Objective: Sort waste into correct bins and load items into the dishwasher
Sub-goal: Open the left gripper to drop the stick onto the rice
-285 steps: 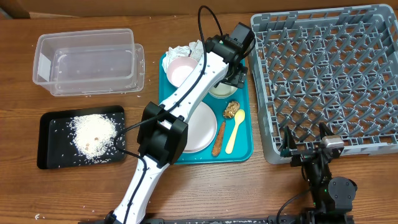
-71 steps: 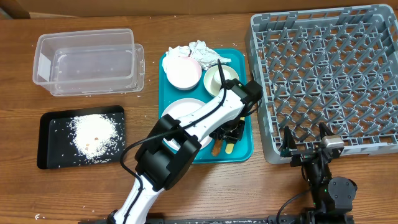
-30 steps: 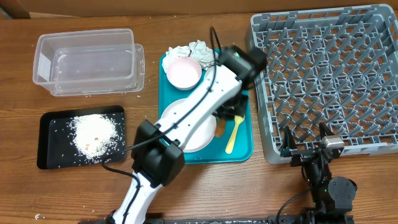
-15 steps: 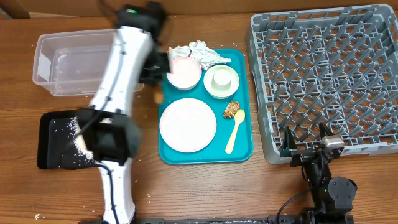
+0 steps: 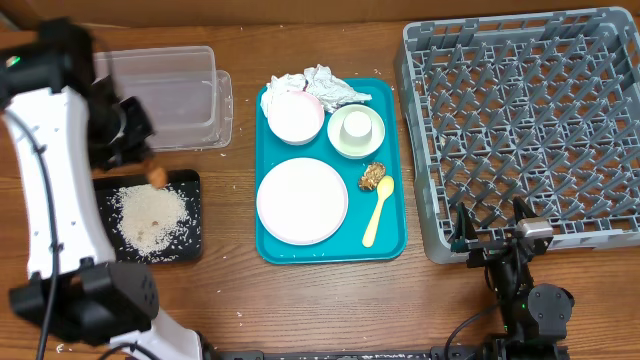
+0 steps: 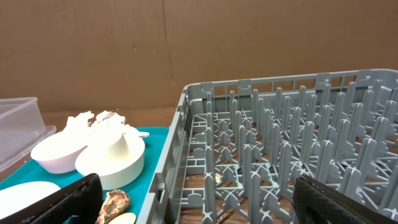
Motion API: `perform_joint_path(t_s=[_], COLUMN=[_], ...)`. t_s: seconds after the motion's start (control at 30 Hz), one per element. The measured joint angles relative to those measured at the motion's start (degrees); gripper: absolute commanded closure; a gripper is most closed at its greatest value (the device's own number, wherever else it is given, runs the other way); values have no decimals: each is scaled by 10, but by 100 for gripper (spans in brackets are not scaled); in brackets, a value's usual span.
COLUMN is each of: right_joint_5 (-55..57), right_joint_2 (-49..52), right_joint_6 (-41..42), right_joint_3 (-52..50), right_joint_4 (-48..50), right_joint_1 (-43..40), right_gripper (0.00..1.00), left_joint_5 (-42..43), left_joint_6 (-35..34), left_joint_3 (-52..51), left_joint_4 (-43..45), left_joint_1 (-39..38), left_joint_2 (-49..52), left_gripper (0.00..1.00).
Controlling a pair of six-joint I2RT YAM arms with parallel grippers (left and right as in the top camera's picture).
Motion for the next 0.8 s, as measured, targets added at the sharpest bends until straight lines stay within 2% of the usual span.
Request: perform_joint_path(t_s=[0.3,0.57,0.8], right_joint_5=[0,0,0], right_joint_2=[0,0,0], right_joint_6=[0,0,0], right_joint_3=[0,0,0], right_joint_4=[1,0,0], right_joint_1=[0,0,0], right_gripper=[0,0,0], left_joint_5=[0,0,-28], left_joint_6=[-10,-55,-88], left_joint_3=[-161,-300,-351], left_joint_4=[100,227,293], left_joint_1=[74,79,79], left_joint_2=[-17,-17,-17], left_gripper=[93,80,71])
